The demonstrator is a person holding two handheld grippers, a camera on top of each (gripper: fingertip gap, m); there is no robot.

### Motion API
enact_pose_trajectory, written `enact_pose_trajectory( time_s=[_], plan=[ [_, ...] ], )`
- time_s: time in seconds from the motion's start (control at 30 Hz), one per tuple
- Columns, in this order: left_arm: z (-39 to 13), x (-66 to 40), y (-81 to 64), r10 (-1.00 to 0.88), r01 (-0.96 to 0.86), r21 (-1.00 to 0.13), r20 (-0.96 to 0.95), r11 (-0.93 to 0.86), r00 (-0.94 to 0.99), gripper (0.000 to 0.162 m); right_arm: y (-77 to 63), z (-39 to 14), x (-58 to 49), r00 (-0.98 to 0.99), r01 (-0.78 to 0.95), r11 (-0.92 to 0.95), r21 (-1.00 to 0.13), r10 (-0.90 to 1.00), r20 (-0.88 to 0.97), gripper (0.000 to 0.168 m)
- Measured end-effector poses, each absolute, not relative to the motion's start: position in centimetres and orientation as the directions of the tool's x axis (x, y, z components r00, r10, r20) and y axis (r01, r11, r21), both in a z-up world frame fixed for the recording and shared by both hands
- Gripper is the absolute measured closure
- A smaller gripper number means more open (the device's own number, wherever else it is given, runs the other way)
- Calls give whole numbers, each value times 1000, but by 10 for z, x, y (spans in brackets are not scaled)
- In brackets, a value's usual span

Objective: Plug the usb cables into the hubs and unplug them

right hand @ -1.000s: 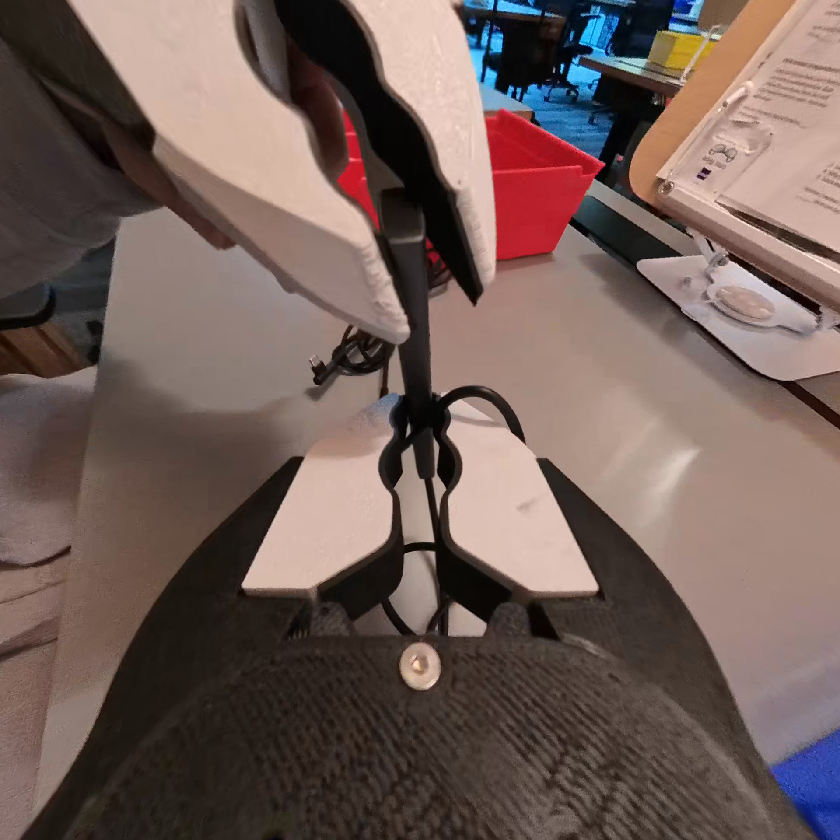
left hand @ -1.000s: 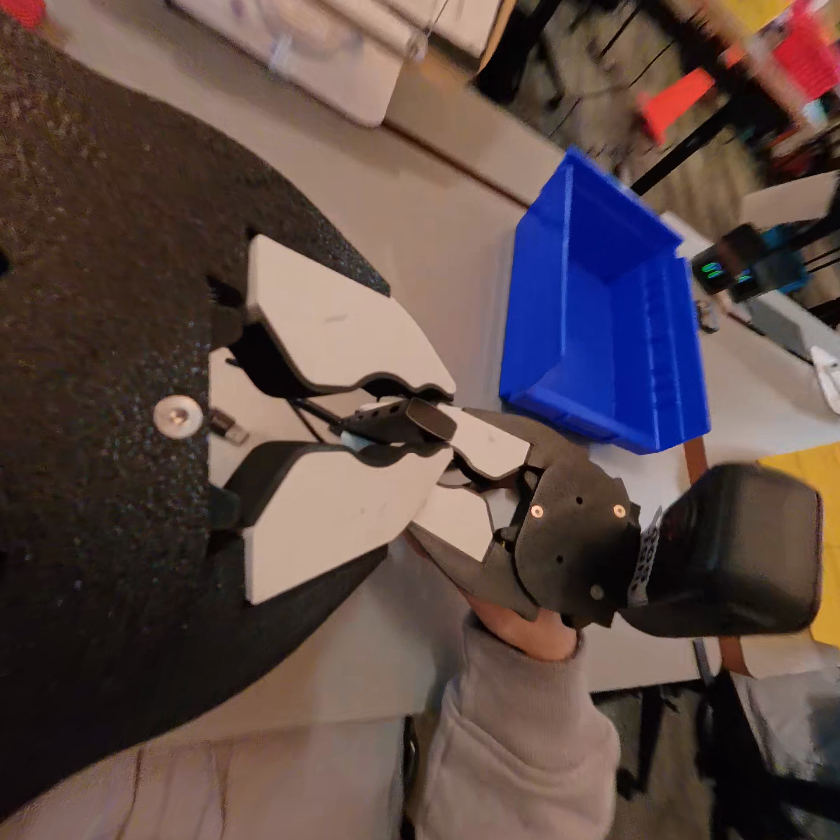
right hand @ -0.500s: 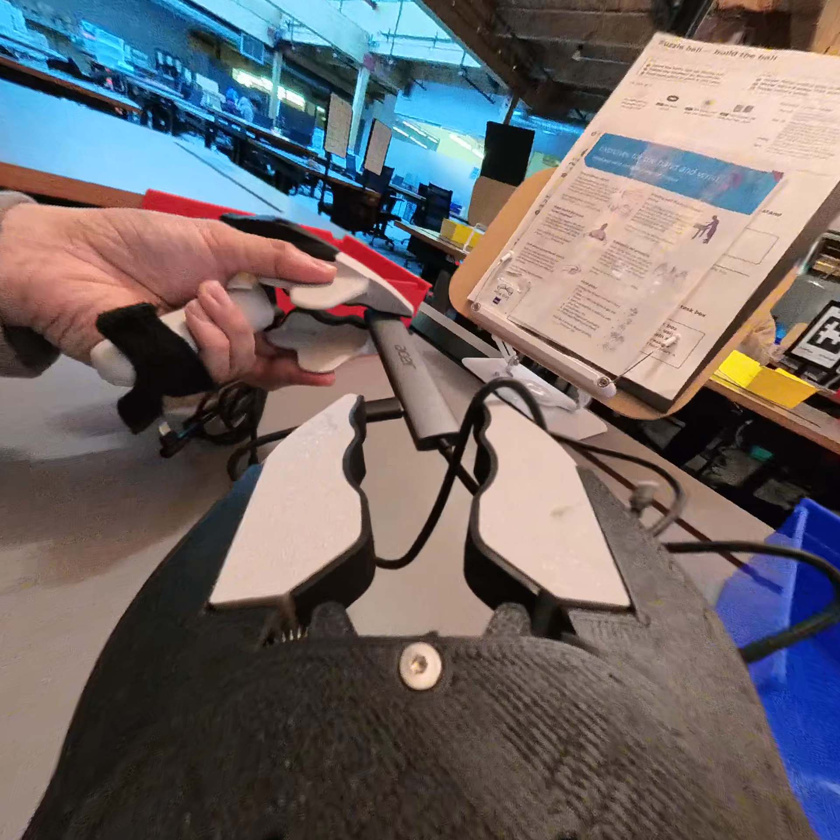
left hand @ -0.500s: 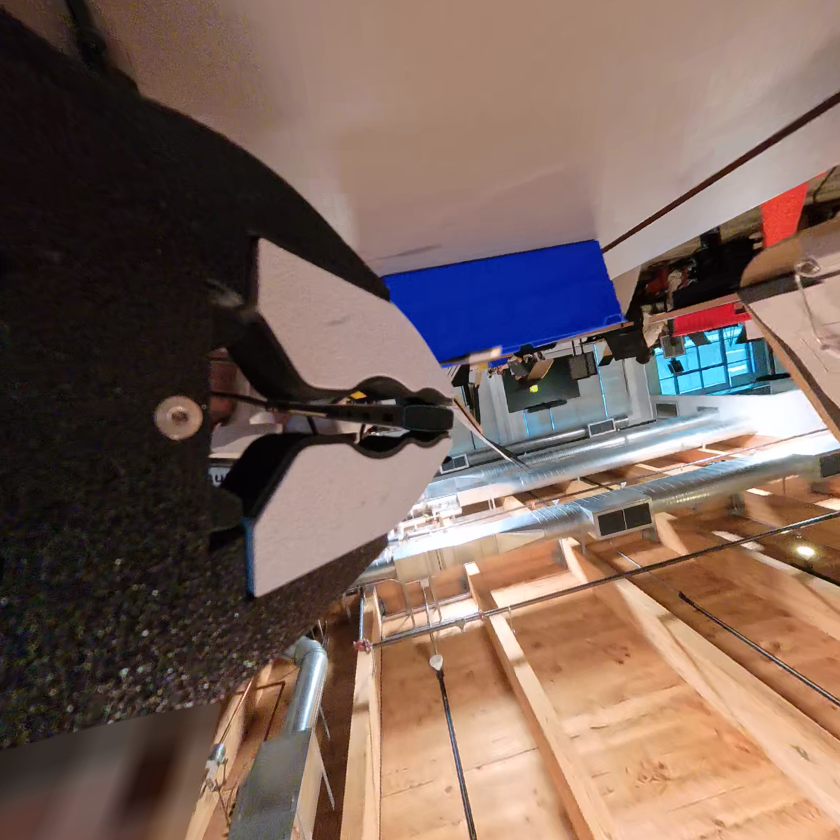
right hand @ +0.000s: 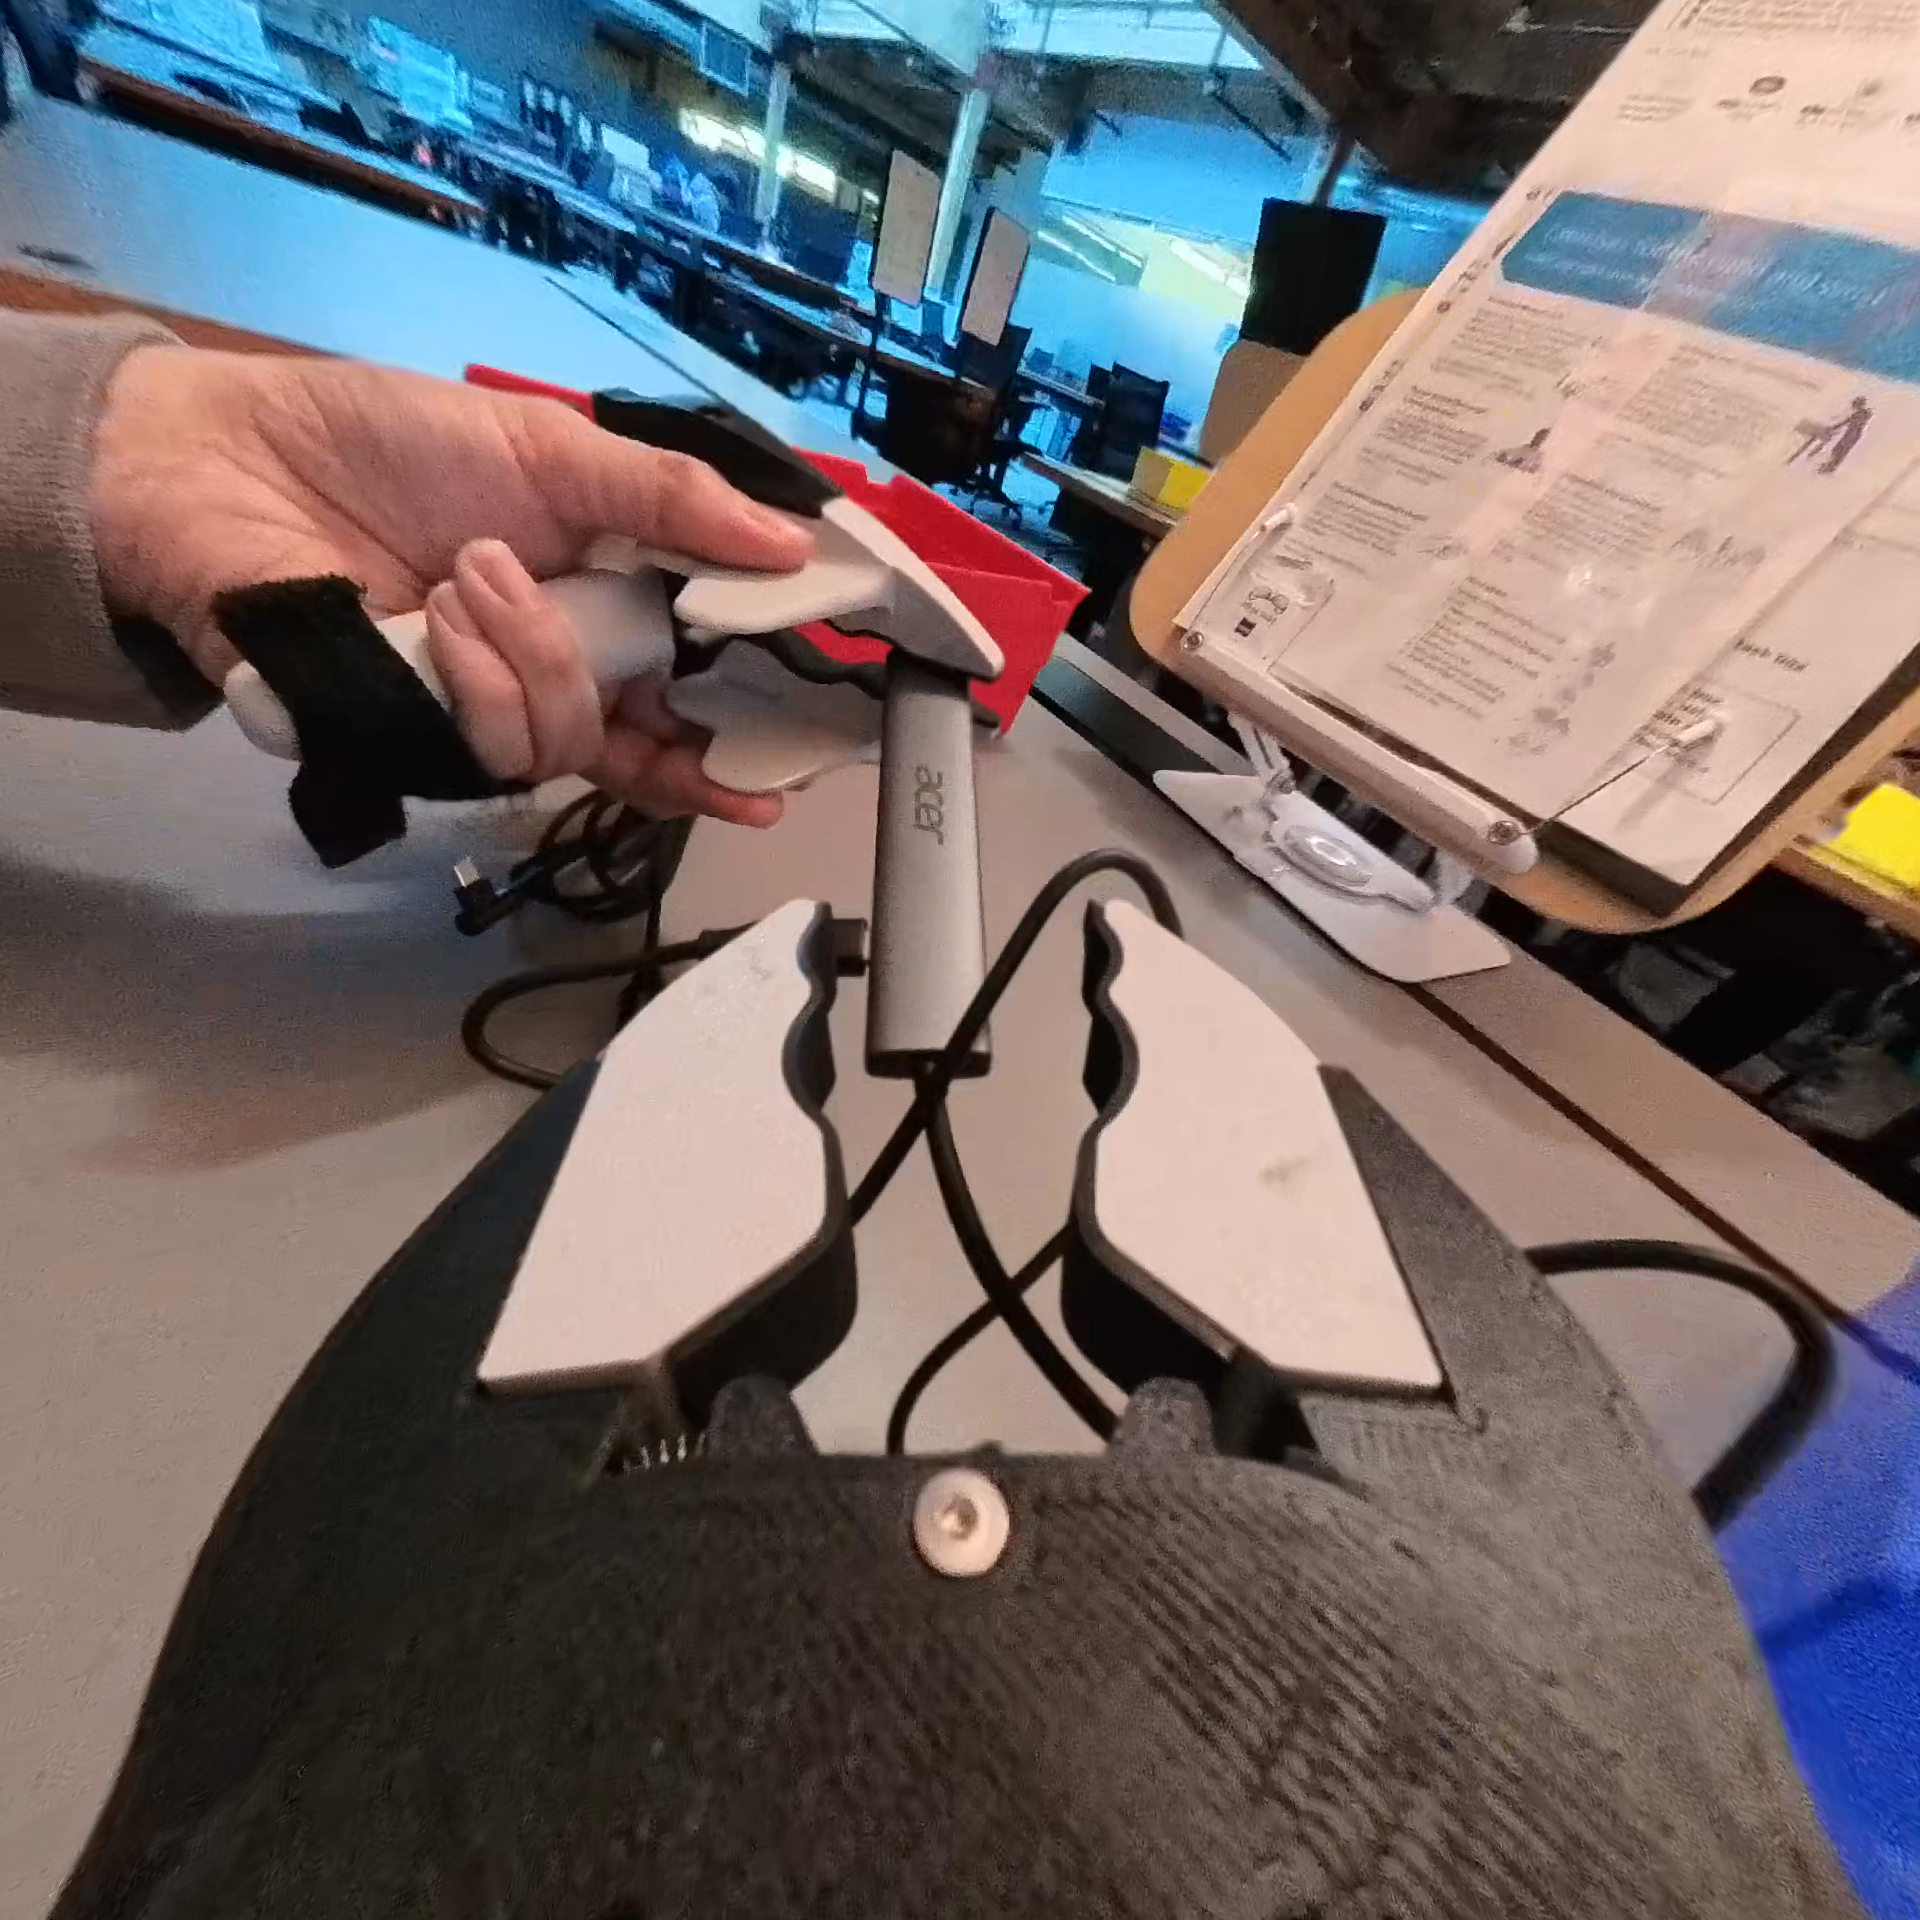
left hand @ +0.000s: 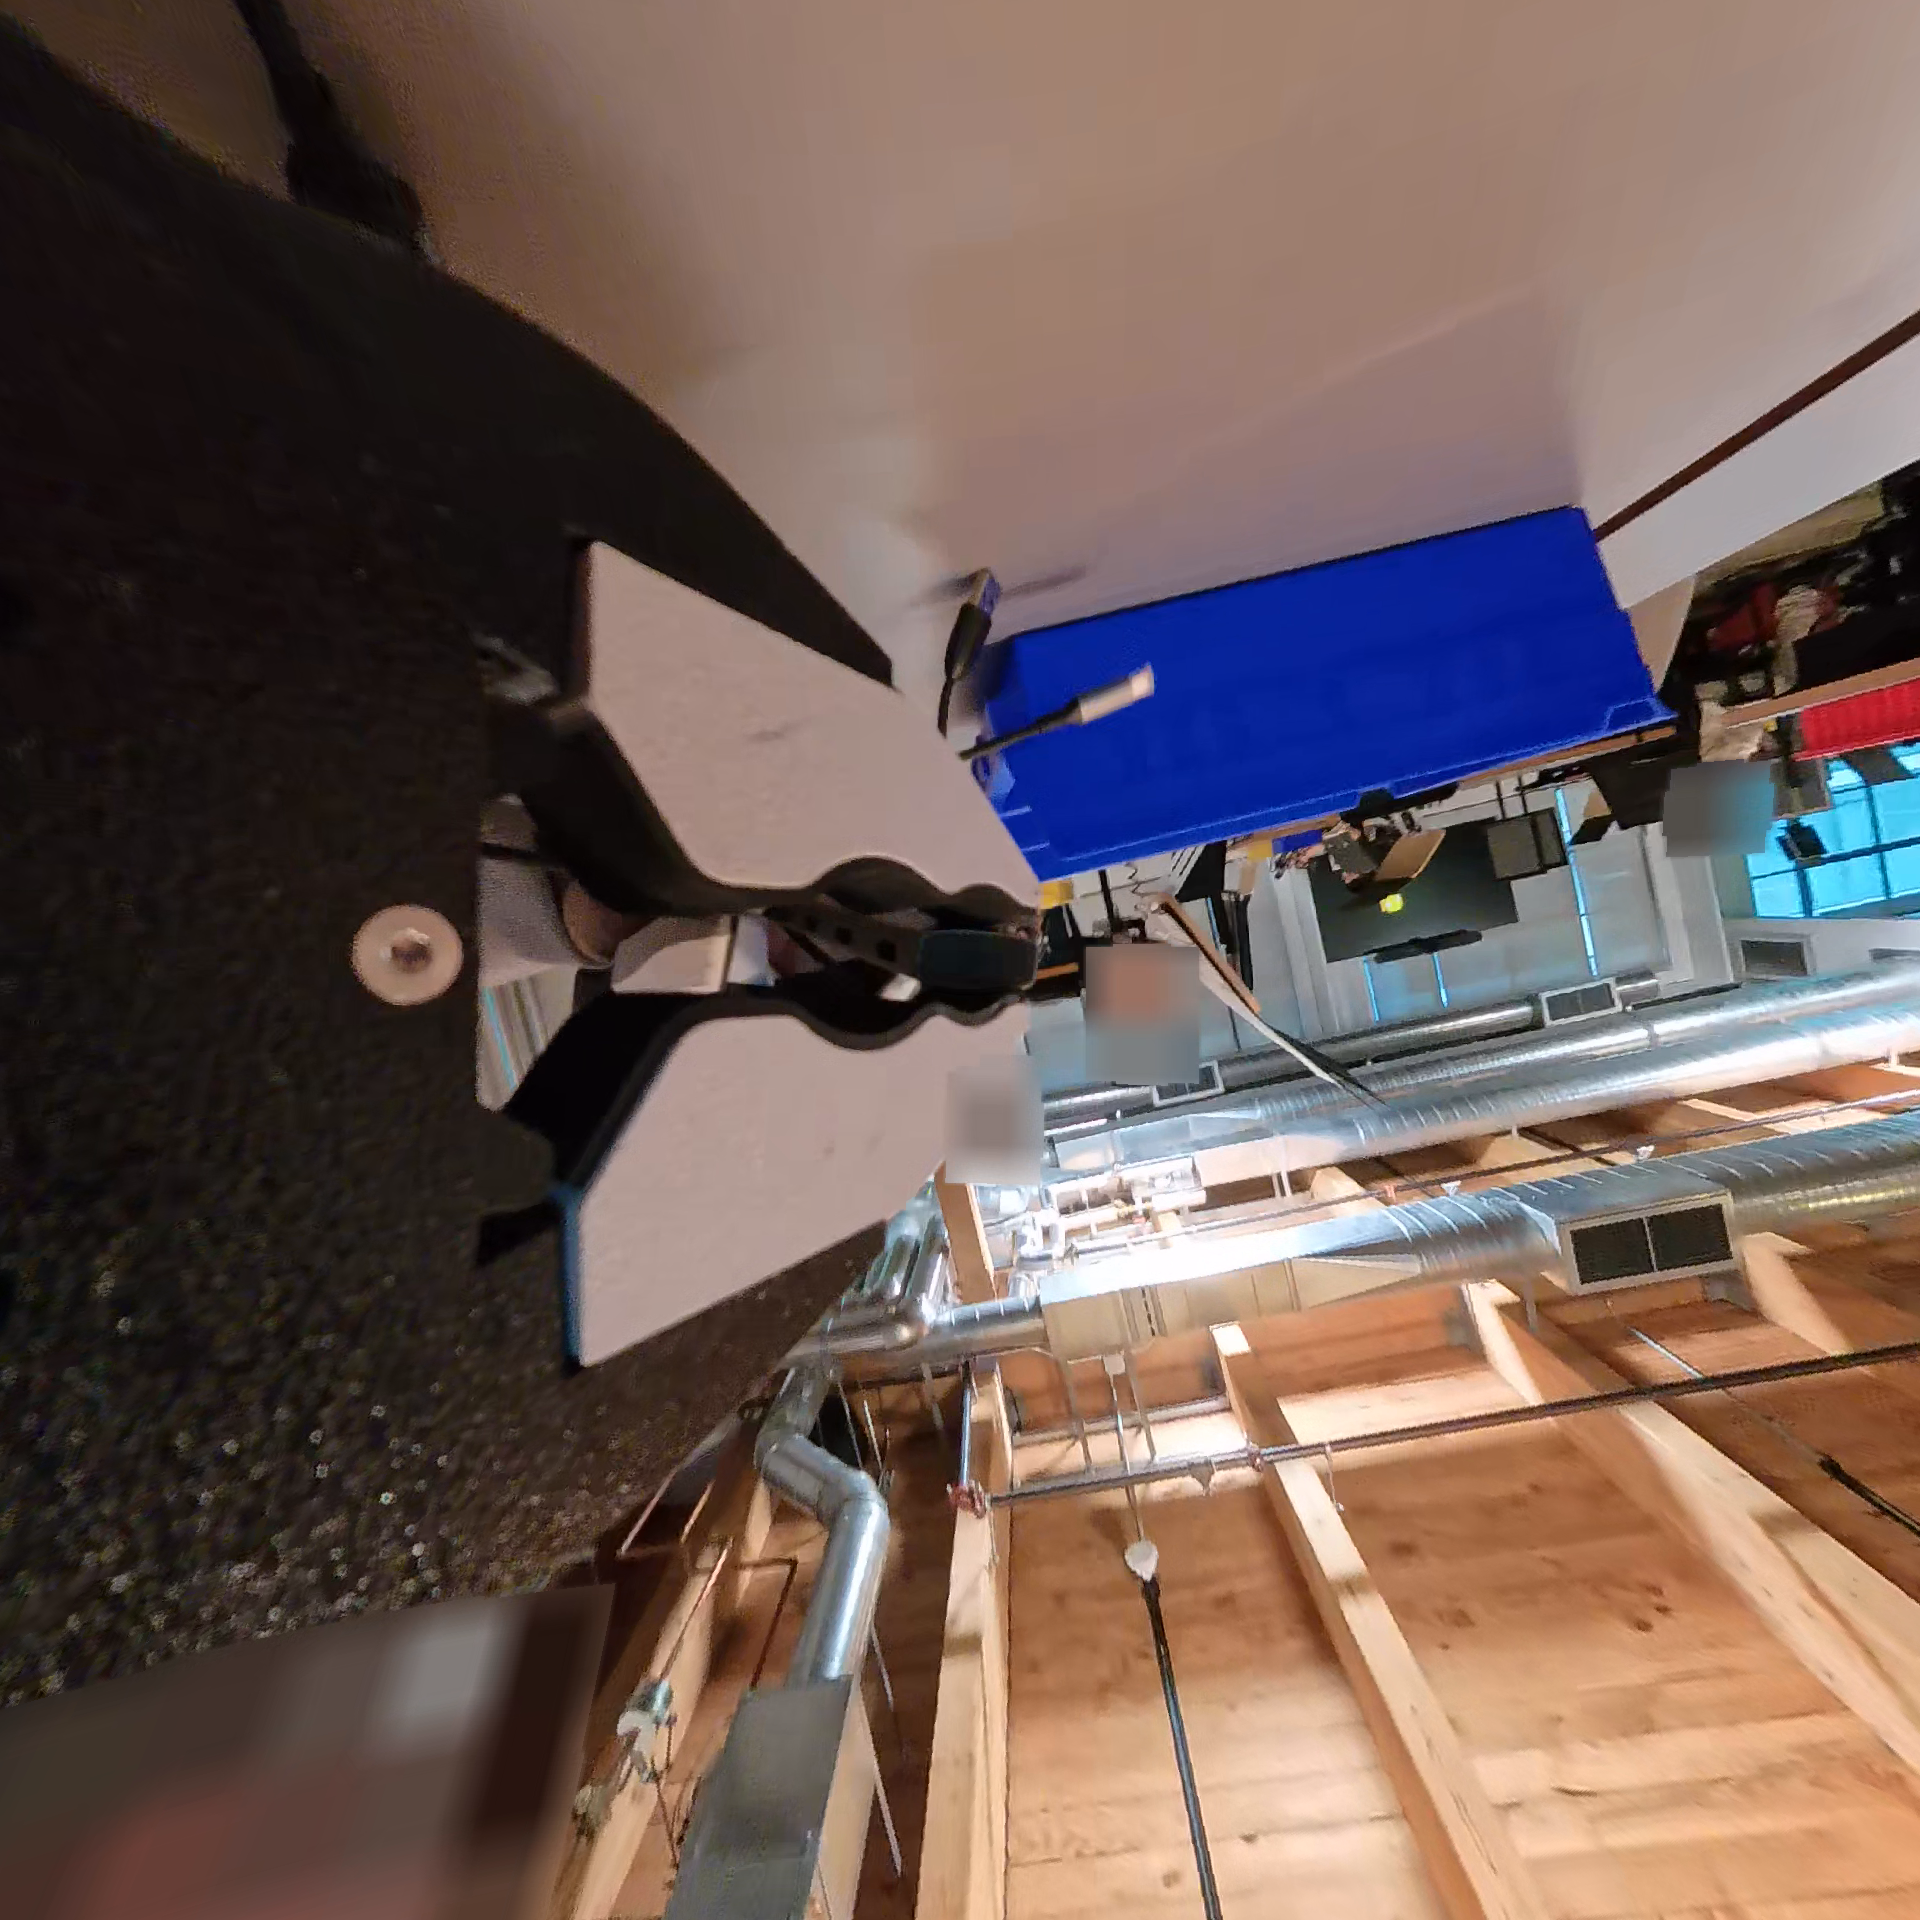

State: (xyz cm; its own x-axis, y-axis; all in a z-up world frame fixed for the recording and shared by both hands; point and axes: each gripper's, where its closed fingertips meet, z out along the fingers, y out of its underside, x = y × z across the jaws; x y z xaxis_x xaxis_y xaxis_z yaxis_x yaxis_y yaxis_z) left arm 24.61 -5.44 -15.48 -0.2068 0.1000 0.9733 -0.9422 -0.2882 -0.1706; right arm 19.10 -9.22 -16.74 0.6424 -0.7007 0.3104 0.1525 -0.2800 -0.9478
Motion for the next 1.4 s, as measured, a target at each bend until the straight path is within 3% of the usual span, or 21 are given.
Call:
enact_pose_trajectory(
  time_s=[0.1,0.23,0.37,0.67,0.77,0.83,0.93,0.97,1.03,1.13,1.2,1.27,1.4],
  plan=[
    [-152,251,-49,126,-936,-137,974,-325,-187,153,-96,-163,190,644,195,-189,-962,-716,271,123],
    [-152,252,-48,155,-936,-100,975,-338,-161,152,-101,-171,192,627,202,-209,-957,-723,291,123],
    [-154,250,-53,160,-939,-88,976,-333,-148,153,-94,-164,184,665,246,-144,-959,-694,275,143],
    [-163,255,-53,108,-925,-98,983,-367,-147,153,-88,-171,184,735,139,-46,-989,-665,134,145],
    [-170,259,-50,32,-907,-178,978,-382,-206,152,-86,-180,188,745,34,-60,-998,-663,65,145],
    [-173,259,-48,-76,-881,-334,942,-335,-328,150,-85,-179,188,751,11,-28,-1000,-660,27,145],
    [-170,261,-38,-257,-752,-617,785,-233,-564,147,-90,-176,190,749,-15,35,-999,-661,-34,145],
    [-166,262,-33,-307,-692,-692,717,-204,-626,139,-93,-174,190,749,-21,62,-998,-660,-56,145],
    [-161,263,-20,-404,-569,-814,563,-121,-721,124,-100,-170,192,741,-28,117,-993,-664,-99,145],
    [-157,245,-8,-401,-351,-934,299,61,-866,126,-108,-167,195,727,-31,170,-985,-672,-139,145],
    [-170,225,-2,-339,-226,-943,135,245,-931,127,-110,-166,196,719,-31,183,-983,-679,-149,145],
    [-194,210,9,-254,-64,-877,-67,475,-965,127,-112,-166,197,710,-29,189,-982,-687,-154,145],
    [-226,187,20,33,363,-591,-494,720,-869,135,-111,-167,199,706,-39,180,-983,-691,-155,145]
  ],
)
